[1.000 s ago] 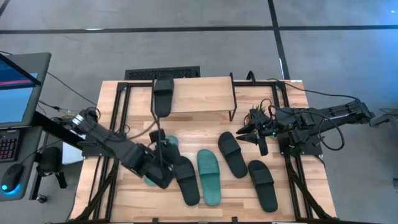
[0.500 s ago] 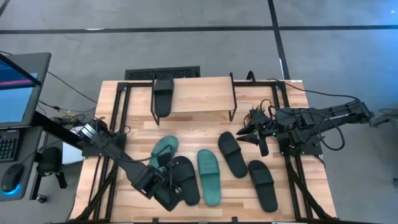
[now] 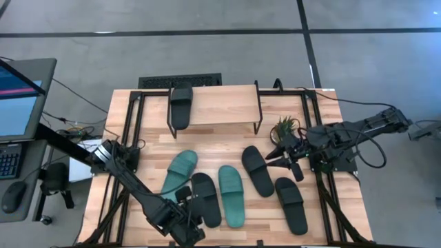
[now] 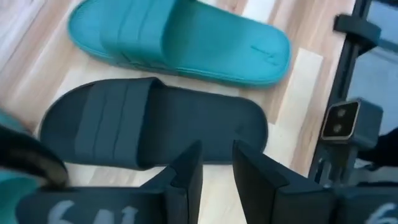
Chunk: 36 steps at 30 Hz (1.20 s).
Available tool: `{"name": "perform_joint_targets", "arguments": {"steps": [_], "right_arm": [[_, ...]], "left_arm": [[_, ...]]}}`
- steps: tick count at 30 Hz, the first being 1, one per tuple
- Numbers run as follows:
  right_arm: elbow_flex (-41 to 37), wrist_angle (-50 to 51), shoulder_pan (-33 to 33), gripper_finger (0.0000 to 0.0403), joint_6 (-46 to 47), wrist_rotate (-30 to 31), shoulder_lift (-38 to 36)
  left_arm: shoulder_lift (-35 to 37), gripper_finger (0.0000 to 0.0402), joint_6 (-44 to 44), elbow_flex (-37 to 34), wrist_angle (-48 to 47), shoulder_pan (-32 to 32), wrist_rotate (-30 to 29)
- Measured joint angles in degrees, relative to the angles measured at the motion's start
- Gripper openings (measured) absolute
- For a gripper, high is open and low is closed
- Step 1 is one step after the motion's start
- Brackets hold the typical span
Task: Pick and place slides into the shelf
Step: Put the black slide on the shelf
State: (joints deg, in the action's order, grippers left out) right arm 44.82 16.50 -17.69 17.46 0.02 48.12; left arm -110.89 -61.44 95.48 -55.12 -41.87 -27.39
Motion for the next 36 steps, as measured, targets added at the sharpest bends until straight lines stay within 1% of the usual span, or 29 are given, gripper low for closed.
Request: {"name": "perform_joint_targets", "arguments": {"steps": [5, 10, 12, 17, 22, 27, 31, 34, 36], "right_arm": [[0.0, 0.0, -1.1, 0.0098, -0.4, 0.0, 0.0], [0.0, 1.6, -2.2, 0.0098, -1.0, -0.1, 0.0], [0.0, 2.6, -2.8, 0.0098, -1.0, -0.1, 0.0], [0.0, 3.3, -3.8, 0.0098, -1.0, -0.1, 0.0], [0.0, 3.3, -4.3, 0.0098, -1.0, 0.0, 0.0], [0.0, 3.7, -4.3, 0.0098, -1.0, 0.0, 0.0], [0.0, 4.0, -4.3, 0.0098, -1.1, 0.0, 0.0], [0.0, 4.1, -4.3, 0.0098, -1.7, 0.0, 0.0], [0.0, 4.1, -4.3, 0.0098, -2.4, 0.0, 0.0]], "left_arm": [[-0.9, 0.0077, -0.8, 0.0, 2.5, 0.2, 0.2], [-2.9, 0.0077, -0.4, 0.2, 8.2, -0.1, 1.7], [-4.2, 0.0077, -0.5, 1.5, 9.5, -0.2, 1.7], [-8.7, 0.0077, -0.5, 7.7, 9.3, -0.5, 1.9], [-14.2, 0.0077, -0.7, 14.1, 7.9, -0.7, 3.9], [-17.3, 0.0077, -1.9, 16.9, 7.8, -0.9, 6.7], [-17.4, 0.0077, -5.0, 18.3, 1.9, -0.8, 5.7], [-17.4, 0.0077, -9.0, 19.4, -8.1, -0.5, 3.6], [-17.4, 0.0077, -11.7, 19.6, -13.1, -0.2, 3.0]]}}
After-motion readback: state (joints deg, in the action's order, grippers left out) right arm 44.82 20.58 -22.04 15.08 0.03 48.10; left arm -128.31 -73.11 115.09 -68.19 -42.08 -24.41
